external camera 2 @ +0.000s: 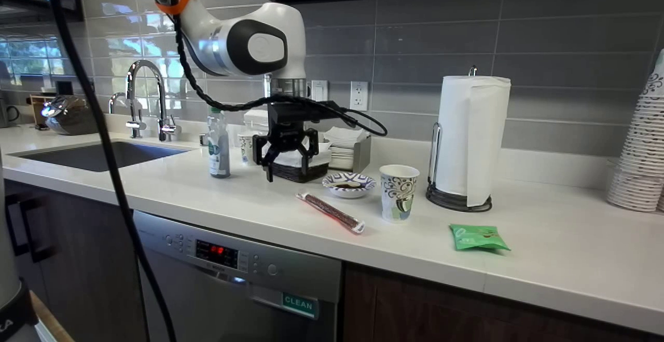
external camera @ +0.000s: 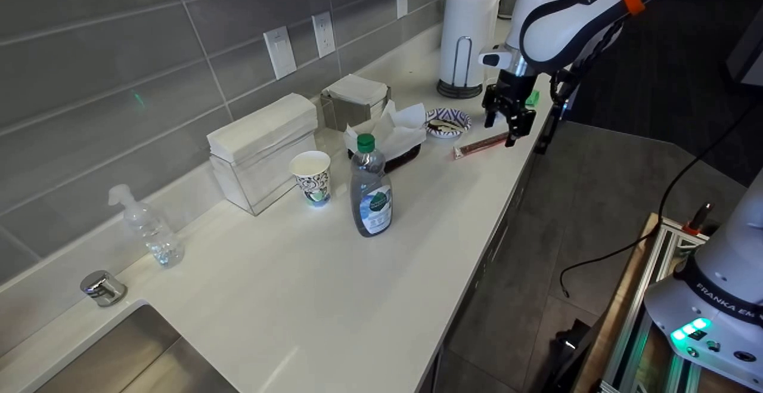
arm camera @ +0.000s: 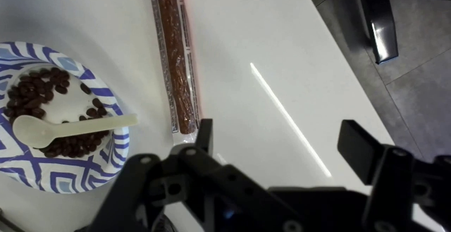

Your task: Put the orange object in the basket

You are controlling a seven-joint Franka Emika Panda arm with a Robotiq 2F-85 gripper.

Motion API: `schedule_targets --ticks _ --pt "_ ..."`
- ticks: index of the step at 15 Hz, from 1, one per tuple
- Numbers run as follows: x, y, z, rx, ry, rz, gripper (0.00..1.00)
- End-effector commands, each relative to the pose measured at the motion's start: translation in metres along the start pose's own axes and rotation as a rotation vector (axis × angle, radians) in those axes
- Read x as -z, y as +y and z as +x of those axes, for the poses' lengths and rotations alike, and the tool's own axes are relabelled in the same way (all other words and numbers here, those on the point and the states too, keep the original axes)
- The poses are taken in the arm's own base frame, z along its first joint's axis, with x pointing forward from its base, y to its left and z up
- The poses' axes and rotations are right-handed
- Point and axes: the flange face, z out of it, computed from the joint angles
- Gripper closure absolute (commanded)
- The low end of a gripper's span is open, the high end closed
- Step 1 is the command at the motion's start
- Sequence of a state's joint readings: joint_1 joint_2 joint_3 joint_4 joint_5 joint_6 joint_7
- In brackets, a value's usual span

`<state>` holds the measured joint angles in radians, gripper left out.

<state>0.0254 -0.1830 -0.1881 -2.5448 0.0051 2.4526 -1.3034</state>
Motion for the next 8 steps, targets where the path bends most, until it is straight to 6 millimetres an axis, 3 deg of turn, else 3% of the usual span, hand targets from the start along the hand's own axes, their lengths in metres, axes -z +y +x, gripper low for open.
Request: schedule_targets --ticks 1,3,5,6,8 --pt "-0.02 0.016 -0.001 0.047 -0.009 0.008 0.2" --pt "-0.026 0.026 0.001 0.052 -0.015 -0.01 0.3" --pt "-0.03 0.037 0.005 0.05 -0.018 -0.025 0.24" --pt "-0.033 0.042 0.008 0.049 -0.021 -0.032 0.3" --pt "-0.039 0.05 0.014 0.055 -0.022 -0.035 0.3"
